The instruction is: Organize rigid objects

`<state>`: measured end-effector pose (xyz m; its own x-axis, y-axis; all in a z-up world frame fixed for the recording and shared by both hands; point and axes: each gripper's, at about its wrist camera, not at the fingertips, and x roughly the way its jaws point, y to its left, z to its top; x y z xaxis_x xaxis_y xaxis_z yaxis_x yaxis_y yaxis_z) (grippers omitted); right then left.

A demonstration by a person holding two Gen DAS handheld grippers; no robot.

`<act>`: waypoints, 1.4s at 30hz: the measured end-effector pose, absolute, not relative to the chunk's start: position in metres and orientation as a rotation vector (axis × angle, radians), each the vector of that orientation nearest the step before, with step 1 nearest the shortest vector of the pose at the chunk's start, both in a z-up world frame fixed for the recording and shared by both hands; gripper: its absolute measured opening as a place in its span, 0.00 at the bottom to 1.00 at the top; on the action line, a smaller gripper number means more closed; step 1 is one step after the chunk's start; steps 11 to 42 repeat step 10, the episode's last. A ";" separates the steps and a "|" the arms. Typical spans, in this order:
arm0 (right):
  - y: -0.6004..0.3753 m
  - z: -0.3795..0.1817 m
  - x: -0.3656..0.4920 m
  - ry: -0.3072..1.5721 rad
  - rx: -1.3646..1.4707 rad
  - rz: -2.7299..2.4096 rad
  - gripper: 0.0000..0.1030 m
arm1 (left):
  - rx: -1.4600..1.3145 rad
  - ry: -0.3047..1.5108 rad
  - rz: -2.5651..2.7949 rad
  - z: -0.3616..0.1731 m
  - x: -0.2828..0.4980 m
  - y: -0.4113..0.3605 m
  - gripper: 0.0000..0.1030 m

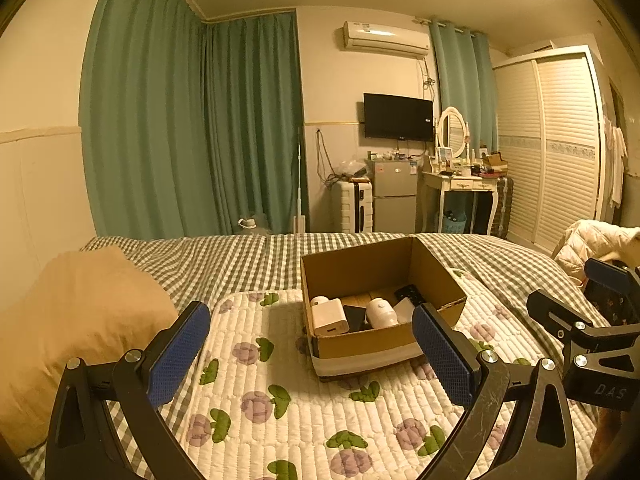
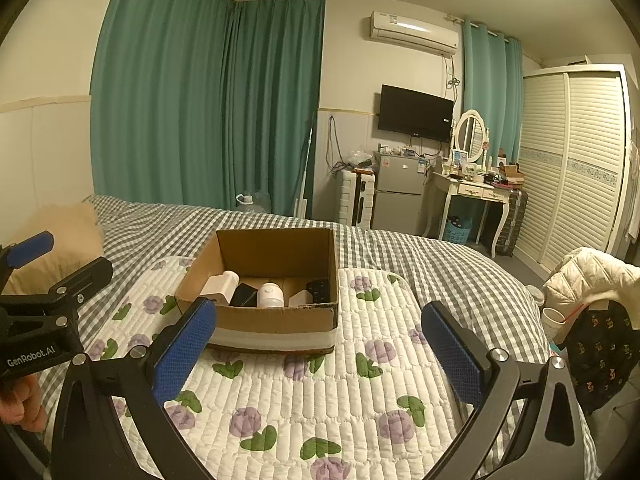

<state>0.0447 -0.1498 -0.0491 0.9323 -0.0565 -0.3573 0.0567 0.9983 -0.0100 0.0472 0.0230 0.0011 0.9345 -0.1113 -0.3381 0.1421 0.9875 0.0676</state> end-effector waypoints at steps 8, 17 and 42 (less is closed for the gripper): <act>-0.153 -0.050 0.043 0.366 0.004 -0.061 1.00 | 0.101 0.341 -0.133 0.001 0.045 0.020 1.00; -0.154 -0.051 0.043 0.368 0.005 -0.061 1.00 | 0.096 0.343 -0.136 0.001 0.045 0.020 1.00; -0.154 -0.051 0.043 0.368 0.005 -0.061 1.00 | 0.096 0.343 -0.136 0.001 0.045 0.020 1.00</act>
